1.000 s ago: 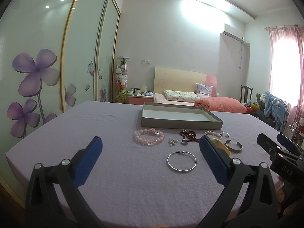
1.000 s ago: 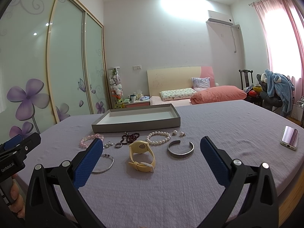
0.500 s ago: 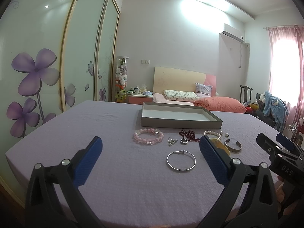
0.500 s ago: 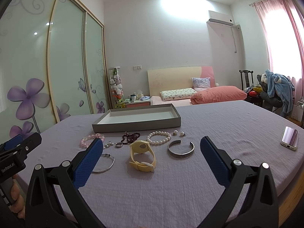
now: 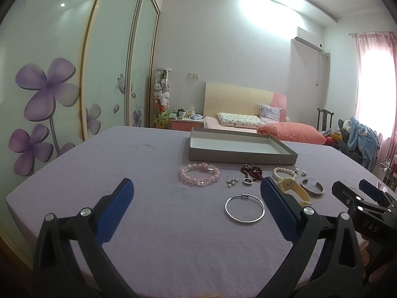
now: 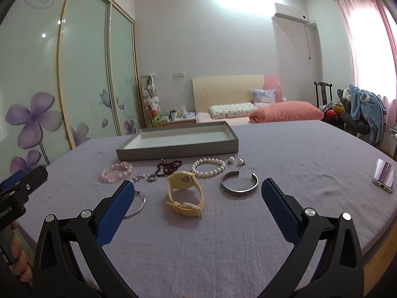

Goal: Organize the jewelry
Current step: 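Grasp the yellow watch strap with the right gripper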

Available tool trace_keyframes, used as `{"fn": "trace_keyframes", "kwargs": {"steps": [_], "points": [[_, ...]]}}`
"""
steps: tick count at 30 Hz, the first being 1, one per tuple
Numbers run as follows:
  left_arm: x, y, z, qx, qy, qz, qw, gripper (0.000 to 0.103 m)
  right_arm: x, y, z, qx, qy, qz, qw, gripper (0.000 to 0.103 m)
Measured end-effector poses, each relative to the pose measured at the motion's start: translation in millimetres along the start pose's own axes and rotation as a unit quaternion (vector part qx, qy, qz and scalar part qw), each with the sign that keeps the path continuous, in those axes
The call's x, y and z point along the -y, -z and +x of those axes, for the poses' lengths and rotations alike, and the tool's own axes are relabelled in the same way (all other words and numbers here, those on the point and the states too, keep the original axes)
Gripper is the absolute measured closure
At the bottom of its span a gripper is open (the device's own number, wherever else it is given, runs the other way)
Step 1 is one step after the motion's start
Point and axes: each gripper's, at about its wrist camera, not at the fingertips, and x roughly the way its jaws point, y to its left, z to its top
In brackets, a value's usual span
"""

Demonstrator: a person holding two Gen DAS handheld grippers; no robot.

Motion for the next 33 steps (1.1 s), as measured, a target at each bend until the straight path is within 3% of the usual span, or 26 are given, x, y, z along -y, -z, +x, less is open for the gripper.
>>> {"fn": "trace_keyframes", "kwargs": {"steps": [5,10,16,24,28,30,33], "points": [[0,-6,21,-0.021,-0.006,0.003,0.9998,0.004,0,-3,29,-0.066,-0.012,0.001,0.998,0.002],[0,-10,47,-0.059,0.004,-0.001,0.9983,0.004,2,-5,63,-0.152,-0.033,0.024,0.988,0.002],[-3,-13,80,-0.111,0.001,-0.009,0.9938,0.004,-4,-5,87,-0.203,-0.025,0.01,0.979,0.005],[-10,-15,104,-0.148,0.008,-0.017,0.9888,0.004,-9,-5,113,-0.248,-0.016,-0.003,0.969,0.03],[-8,-15,107,-0.156,0.017,-0.019,0.9874,0.004,-13,-6,119,-0.249,-0.011,-0.015,0.968,0.036],[-6,-15,109,-0.16,0.021,-0.017,0.9868,0.004,-15,-6,120,-0.245,-0.023,-0.019,0.969,0.057],[1,-14,110,-0.166,0.03,-0.011,0.9856,0.004,-10,-6,115,-0.24,-0.029,-0.007,0.97,0.067]]}}
